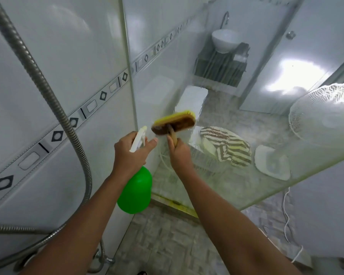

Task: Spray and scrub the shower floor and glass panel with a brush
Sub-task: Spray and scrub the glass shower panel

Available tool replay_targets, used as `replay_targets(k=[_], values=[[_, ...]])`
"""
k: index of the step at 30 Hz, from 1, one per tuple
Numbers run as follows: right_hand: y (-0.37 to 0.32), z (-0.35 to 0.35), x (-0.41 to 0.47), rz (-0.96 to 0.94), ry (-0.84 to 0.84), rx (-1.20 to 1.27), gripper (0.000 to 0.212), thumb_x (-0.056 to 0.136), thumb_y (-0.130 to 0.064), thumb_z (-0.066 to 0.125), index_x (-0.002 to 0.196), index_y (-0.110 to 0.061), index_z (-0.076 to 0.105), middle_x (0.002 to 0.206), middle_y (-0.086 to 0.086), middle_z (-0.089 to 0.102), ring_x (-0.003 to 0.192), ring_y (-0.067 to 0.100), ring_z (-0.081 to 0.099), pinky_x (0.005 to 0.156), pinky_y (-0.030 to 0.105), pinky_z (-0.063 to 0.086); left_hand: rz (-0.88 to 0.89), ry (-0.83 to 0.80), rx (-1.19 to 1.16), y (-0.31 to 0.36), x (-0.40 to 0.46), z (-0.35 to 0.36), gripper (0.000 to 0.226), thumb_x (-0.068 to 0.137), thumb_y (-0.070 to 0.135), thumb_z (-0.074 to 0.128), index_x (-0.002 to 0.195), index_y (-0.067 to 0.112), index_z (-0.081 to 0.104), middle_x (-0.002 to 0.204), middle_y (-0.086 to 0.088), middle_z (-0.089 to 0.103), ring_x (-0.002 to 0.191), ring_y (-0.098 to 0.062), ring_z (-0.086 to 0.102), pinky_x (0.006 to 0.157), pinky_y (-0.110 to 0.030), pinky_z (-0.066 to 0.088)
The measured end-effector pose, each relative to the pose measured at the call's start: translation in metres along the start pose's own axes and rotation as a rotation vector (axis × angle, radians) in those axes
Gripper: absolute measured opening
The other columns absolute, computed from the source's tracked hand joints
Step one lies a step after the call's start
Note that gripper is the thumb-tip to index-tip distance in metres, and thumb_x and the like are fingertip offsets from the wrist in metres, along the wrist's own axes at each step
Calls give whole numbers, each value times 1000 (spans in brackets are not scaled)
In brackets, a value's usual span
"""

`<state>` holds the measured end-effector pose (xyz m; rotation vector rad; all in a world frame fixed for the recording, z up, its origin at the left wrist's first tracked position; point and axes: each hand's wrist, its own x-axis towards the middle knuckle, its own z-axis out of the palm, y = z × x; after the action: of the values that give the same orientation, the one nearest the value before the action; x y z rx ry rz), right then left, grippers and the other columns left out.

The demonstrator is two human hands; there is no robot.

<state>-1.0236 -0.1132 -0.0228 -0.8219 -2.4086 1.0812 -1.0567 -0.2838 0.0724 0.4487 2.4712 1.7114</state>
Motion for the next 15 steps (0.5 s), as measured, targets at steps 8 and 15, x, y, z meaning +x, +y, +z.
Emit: replay_targets(k=[8, 15], values=[[32, -18, -26, 136, 167, 128, 52, 99, -58, 36, 93, -15, 63, 72, -5, 59, 64, 7, 57, 57, 25, 39, -83, -72, 44, -31, -12, 6, 60, 69, 70, 73, 75, 10, 73, 68, -16, 72, 69, -38, 71, 50, -56, 59], [-88, -86, 31, -137, 313, 260, 43, 100, -54, 39, 72, -23, 49, 60, -9, 45, 54, 5, 45, 51, 18, 35, -65, -88, 43, -24, -9, 21, 47, 80, 53, 83, 69, 9, 69, 65, -20, 69, 65, -41, 70, 56, -56, 59]])
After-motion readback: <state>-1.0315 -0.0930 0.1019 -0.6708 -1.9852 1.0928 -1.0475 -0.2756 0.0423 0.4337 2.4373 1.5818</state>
